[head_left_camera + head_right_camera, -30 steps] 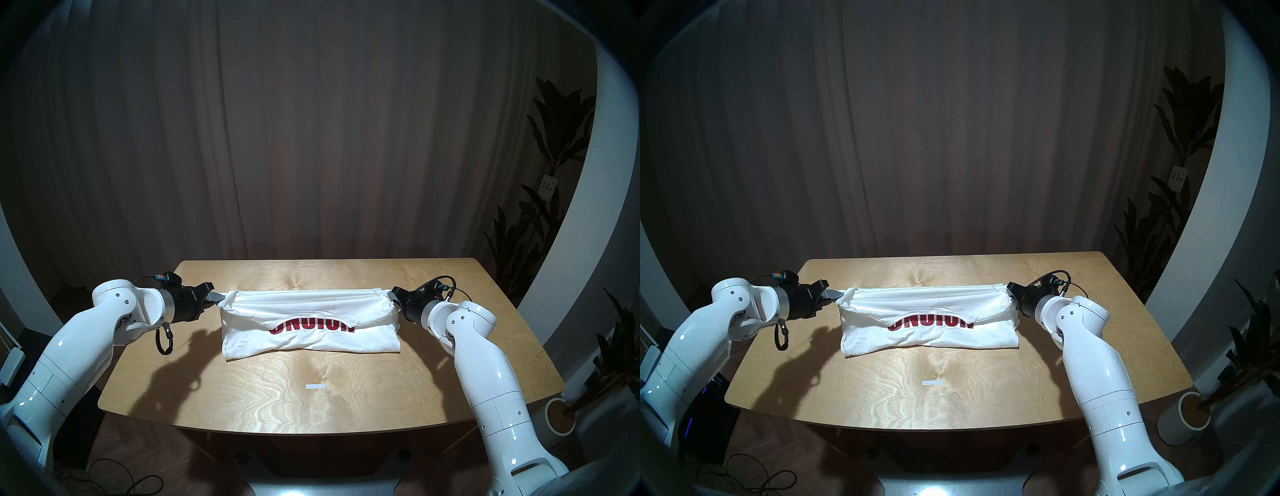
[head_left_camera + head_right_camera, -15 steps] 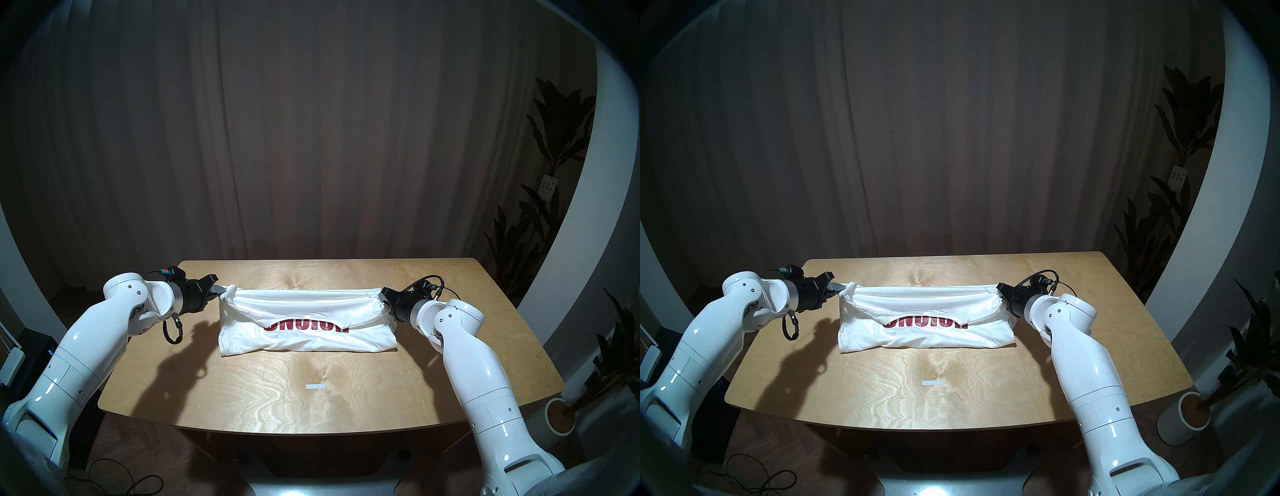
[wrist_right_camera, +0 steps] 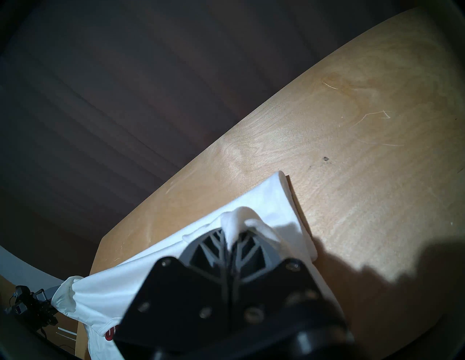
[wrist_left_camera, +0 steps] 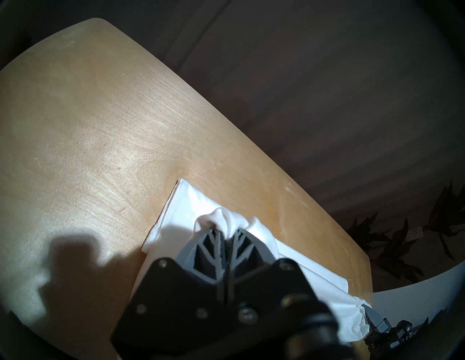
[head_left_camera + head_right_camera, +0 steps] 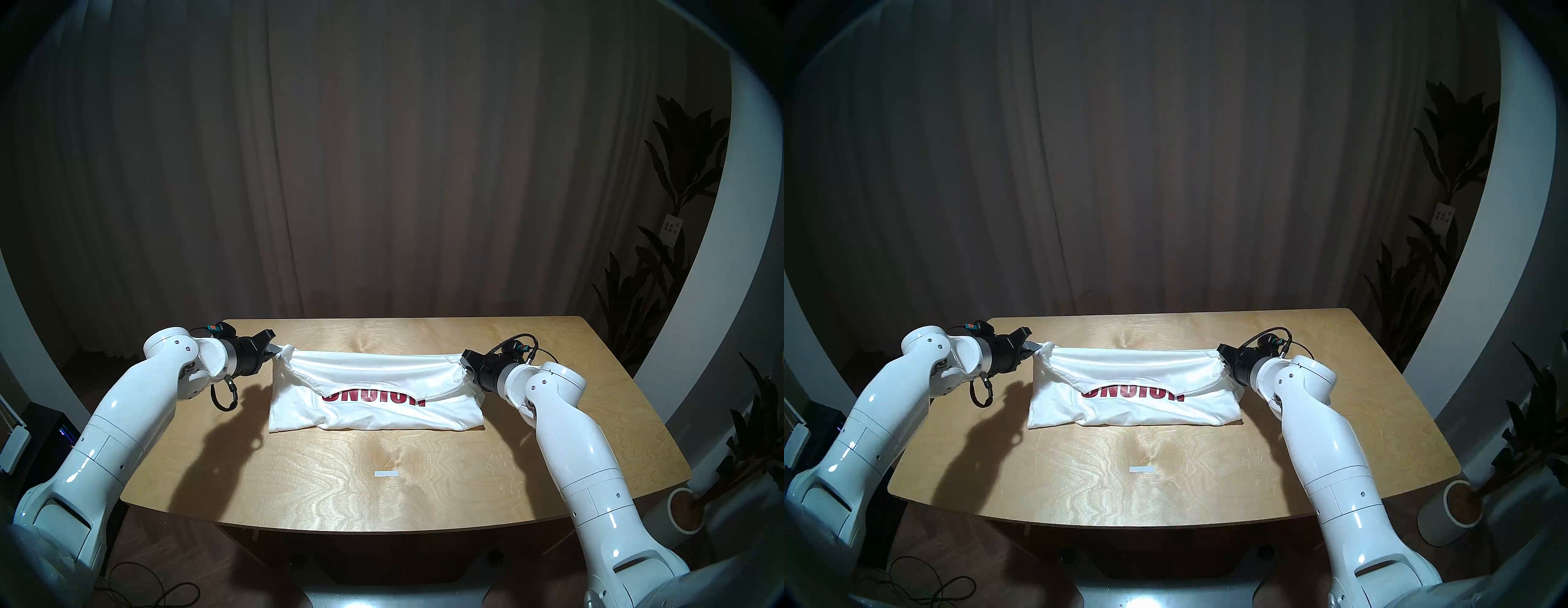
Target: Fold the shirt by bringing both sleeves in and then folding it in half
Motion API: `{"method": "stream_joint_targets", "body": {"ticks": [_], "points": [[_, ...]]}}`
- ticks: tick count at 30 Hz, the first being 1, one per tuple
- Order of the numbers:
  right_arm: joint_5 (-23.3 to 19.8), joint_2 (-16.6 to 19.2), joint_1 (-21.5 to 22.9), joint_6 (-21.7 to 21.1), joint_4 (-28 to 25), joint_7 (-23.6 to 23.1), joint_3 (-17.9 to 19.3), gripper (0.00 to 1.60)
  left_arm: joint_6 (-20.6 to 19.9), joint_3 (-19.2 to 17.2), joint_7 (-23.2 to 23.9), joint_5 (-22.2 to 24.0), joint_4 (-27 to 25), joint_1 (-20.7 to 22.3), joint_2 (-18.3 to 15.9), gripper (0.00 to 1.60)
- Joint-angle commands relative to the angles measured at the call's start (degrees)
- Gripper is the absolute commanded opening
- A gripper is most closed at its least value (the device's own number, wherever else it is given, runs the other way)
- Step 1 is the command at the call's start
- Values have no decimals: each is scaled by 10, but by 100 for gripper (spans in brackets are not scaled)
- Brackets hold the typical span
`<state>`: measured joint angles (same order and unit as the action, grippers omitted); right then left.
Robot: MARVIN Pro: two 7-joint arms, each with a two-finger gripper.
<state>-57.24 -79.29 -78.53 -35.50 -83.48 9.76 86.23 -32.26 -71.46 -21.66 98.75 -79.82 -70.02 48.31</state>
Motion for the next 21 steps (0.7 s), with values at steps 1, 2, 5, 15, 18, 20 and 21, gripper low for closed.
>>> {"method": "stream_joint_targets", "body": {"ticks": [1,2,5,15,18,20,21], "points": [[-1,-4,28,6,1,1,6,0,4,7,-2,-11,22,58,28,0],[-1,-5,30,6,3,2,7,0,4,10,-4,-12,28,63,32,0],[0,-5,33,7,6,3,7,0,4,14,-7,-16,38,70,38,0],[1,-9,51,8,26,11,11,0,6,33,-21,-34,96,115,69,0],[2,-10,53,8,30,12,11,0,6,36,-22,-38,105,122,74,0],[2,-12,58,8,36,14,12,0,6,41,-25,-44,123,134,81,0],[2,-13,59,8,38,15,12,0,7,42,-26,-46,130,138,84,0]]}}
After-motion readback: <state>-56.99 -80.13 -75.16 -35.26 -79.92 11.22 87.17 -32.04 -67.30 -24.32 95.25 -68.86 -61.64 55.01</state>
